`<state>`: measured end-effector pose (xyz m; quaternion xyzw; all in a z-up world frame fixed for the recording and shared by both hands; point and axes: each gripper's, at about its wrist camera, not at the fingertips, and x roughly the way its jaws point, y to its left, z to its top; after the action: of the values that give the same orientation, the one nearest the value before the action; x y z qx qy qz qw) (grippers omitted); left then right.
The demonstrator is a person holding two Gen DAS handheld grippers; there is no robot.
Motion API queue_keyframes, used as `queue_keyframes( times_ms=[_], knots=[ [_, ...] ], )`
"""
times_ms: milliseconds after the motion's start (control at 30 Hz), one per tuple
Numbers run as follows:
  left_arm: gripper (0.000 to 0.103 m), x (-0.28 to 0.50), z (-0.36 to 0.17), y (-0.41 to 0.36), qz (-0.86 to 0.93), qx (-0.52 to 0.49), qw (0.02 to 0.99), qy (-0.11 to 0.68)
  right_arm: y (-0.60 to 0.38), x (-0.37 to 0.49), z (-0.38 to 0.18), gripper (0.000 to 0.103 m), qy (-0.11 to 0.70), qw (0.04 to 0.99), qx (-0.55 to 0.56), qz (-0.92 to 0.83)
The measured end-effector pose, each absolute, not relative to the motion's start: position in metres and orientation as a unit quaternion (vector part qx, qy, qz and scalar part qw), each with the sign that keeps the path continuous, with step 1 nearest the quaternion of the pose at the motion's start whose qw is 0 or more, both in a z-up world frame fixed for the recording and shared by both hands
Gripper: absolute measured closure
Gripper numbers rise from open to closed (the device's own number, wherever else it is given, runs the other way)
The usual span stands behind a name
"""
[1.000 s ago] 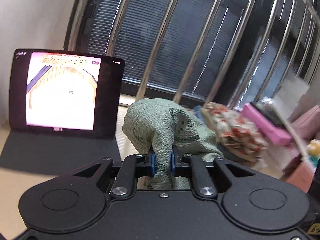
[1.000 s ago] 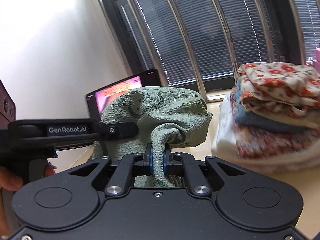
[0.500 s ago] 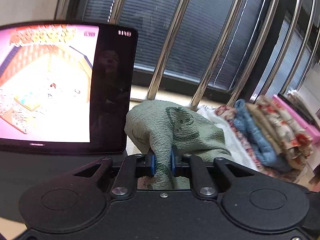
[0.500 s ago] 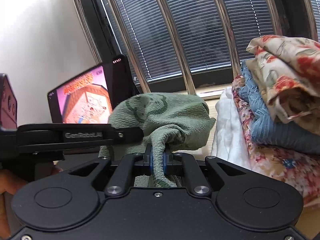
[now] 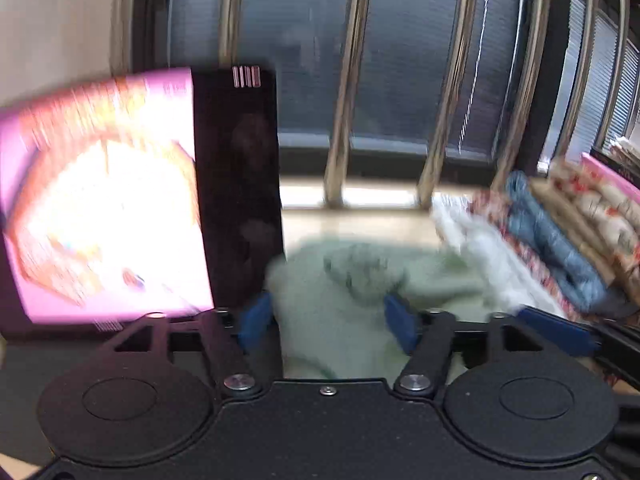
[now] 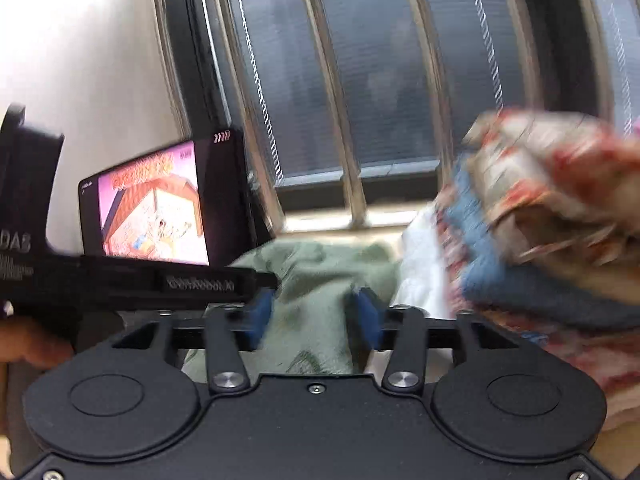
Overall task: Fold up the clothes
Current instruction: 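Lower the bundle beside the clothes stack and open both grippers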
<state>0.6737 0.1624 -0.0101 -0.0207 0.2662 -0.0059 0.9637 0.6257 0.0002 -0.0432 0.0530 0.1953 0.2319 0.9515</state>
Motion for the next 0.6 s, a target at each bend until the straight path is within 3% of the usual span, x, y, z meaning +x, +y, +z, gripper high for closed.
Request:
queue_keyframes(
  times_ms=[167,233,267,367,600],
  knots=[
    [0.026,0.675,0.02,0.148,-0.026,-0.01,0.971,0.239,-0.006,0.591,-0.038,0.045,0.172,0.952,0.02,0.253],
    [0.04,0.682,0.022,0.136,-0.046,0.017,0.967,0.249,-0.001,0.583,-0.042,0.055,0.182,0.945,-0.01,0.272],
    [0.048,0.689,0.02,0.13,-0.056,0.035,0.964,0.259,0.002,0.58,-0.045,0.067,0.188,0.942,-0.025,0.278],
    [0.07,0.713,0.001,0.107,-0.076,0.08,0.945,0.306,0.011,0.578,-0.052,0.07,0.196,0.937,-0.055,0.285],
    [0.072,0.746,-0.04,0.091,-0.069,0.089,0.927,0.357,0.016,0.591,-0.069,0.07,0.251,0.926,-0.061,0.275]
  ],
)
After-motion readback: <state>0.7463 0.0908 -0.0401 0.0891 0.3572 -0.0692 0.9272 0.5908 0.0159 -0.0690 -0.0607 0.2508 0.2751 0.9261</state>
